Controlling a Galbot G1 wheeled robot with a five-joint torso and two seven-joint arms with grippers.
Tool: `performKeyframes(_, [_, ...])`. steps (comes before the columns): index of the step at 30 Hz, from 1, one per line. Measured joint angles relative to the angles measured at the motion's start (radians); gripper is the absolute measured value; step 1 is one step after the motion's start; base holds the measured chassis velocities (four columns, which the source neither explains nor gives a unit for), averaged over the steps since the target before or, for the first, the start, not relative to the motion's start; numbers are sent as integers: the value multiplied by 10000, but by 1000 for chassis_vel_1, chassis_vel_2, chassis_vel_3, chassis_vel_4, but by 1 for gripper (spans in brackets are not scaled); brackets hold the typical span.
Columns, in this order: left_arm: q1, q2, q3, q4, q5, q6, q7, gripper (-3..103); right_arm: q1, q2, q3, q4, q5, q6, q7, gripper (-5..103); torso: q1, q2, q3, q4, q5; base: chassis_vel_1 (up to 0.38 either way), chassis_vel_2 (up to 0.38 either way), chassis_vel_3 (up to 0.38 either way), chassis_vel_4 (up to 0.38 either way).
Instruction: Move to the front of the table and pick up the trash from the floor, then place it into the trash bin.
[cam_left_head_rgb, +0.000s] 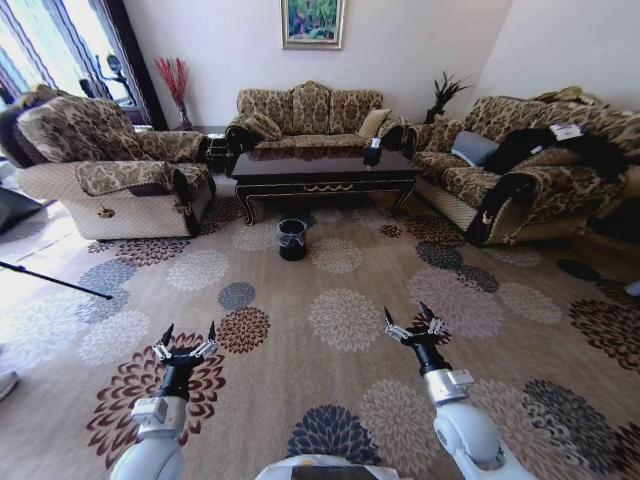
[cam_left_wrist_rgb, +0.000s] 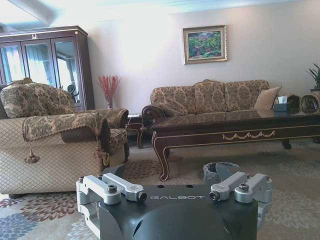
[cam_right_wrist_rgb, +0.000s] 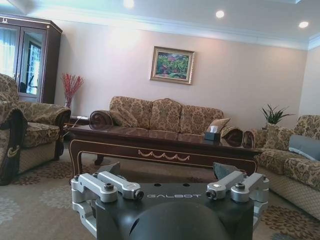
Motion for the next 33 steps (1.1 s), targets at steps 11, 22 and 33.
performKeyframes(11, [0, 0, 0, 0, 0, 0, 0, 100, 0, 0, 0, 0, 0, 0, 0, 100, 179, 446, 265, 0, 0, 0, 0, 0, 0])
performKeyframes(22, [0, 0, 0, 0, 0, 0, 0, 100, 0, 1, 0, 0, 0, 0, 0, 100, 374, 912, 537, 0, 0, 0, 0, 0, 0])
performKeyframes(33, [0, 0, 0, 0, 0, 0, 0, 100, 0, 0, 0, 0, 0, 0, 0, 100, 602, 1437, 833, 0, 0, 0, 0, 0, 0])
